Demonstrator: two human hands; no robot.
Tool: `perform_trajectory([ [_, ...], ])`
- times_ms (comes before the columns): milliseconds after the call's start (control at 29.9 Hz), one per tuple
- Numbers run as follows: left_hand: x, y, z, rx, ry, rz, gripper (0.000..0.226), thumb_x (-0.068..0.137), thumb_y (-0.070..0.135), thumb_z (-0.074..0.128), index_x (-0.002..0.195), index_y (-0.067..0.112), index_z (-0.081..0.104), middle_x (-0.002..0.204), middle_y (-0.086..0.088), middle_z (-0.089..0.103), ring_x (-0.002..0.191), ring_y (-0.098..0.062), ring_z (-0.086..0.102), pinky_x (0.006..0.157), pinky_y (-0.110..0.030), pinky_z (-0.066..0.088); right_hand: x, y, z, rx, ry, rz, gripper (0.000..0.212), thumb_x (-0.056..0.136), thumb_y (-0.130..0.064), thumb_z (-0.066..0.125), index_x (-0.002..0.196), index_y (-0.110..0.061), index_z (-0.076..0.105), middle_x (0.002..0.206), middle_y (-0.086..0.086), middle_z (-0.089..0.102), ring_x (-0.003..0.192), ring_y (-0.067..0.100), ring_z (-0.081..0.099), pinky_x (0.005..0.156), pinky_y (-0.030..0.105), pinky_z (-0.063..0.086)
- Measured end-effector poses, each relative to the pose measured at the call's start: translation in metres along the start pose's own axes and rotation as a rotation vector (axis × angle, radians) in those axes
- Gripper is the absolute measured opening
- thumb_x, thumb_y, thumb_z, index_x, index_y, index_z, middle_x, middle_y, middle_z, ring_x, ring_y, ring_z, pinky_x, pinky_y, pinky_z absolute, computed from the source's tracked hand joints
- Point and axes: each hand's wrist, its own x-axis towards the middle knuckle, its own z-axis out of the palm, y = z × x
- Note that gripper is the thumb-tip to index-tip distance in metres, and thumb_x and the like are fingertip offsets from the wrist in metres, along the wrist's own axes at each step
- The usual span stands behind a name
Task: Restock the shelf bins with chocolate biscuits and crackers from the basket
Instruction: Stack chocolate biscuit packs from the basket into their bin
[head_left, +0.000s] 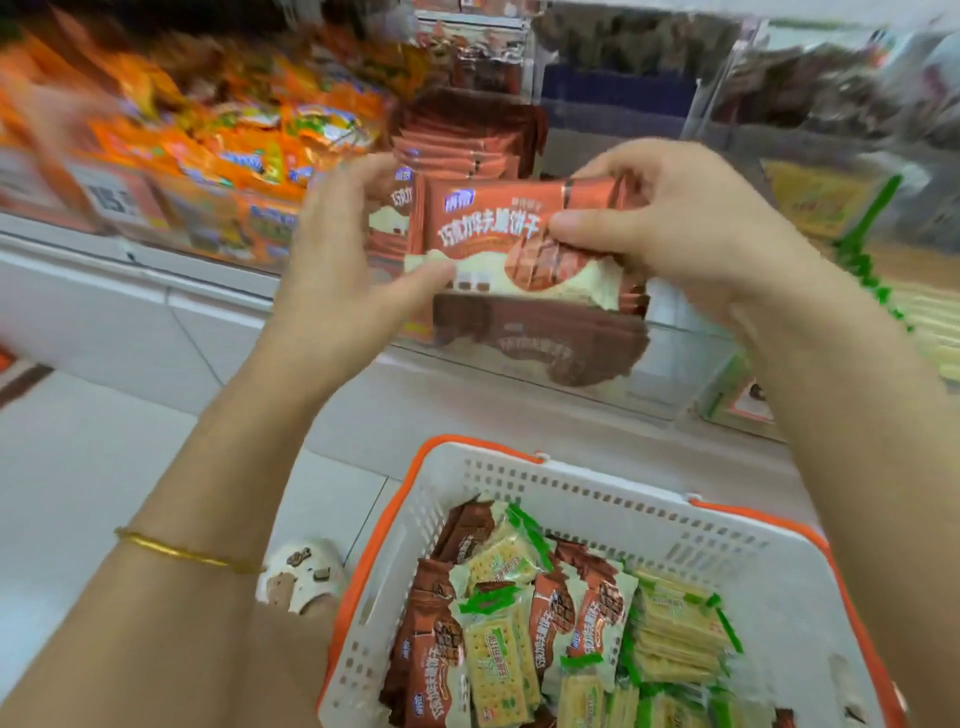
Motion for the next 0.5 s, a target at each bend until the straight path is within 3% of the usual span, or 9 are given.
perform_trajectory([
  [100, 0.001, -0.018, 0.002, 0.371, -0.037, 0.053, 0.061, 0.083, 0.04, 0.055, 0.132, 0.005, 0.047, 0.132, -0.012, 0.048, 0.126, -0.027, 0.041, 0.105, -0.029, 0.027, 0.046, 0.002, 0.018, -0.088, 0.139, -0.032, 0.022, 0.078, -0.023, 0.077, 0.087, -0.022, 0.057, 0.087, -0.005, 0.062, 0.079, 0.008, 0.064, 0.067, 0.02, 0.052],
  [234, -0.006, -0.025, 0.014, 0.551, -0.201, 0.039, 0.069, 0.085, 0.053, 0.036, 0.131, 0.004, 0.05, 0.139, -0.017, 0.045, 0.136, -0.034, 0.032, 0.115, -0.045, 0.021, 0.091, 0.015, 0.06, -0.258, 0.203, -0.086, 0.029, 0.078, -0.026, 0.076, 0.099, -0.02, 0.057, 0.092, -0.007, 0.055, 0.088, 0.011, 0.055, 0.081, 0.027, 0.047],
  [401, -0.008, -0.025, 0.016, 0.574, -0.197, 0.037, 0.065, 0.084, 0.047, 0.038, 0.135, 0.007, 0.048, 0.144, -0.015, 0.041, 0.141, -0.032, 0.024, 0.116, -0.046, 0.014, 0.108, 0.019, 0.09, -0.631, 0.241, -0.14, 0.041, 0.086, -0.033, 0.068, 0.116, -0.013, 0.05, 0.12, 0.008, 0.049, 0.102, 0.026, 0.055, 0.071, 0.032, 0.036],
  [501, -0.008, -0.025, 0.016, 0.562, -0.207, 0.029, 0.063, 0.083, 0.045, 0.039, 0.134, 0.009, 0.048, 0.144, -0.012, 0.042, 0.142, -0.03, 0.023, 0.117, -0.045, 0.013, 0.111, 0.021, 0.09, -0.87, 0.249, -0.156, 0.048, 0.086, -0.039, 0.066, 0.122, -0.014, 0.046, 0.126, 0.01, 0.043, 0.106, 0.03, 0.052, 0.067, 0.034, 0.035],
])
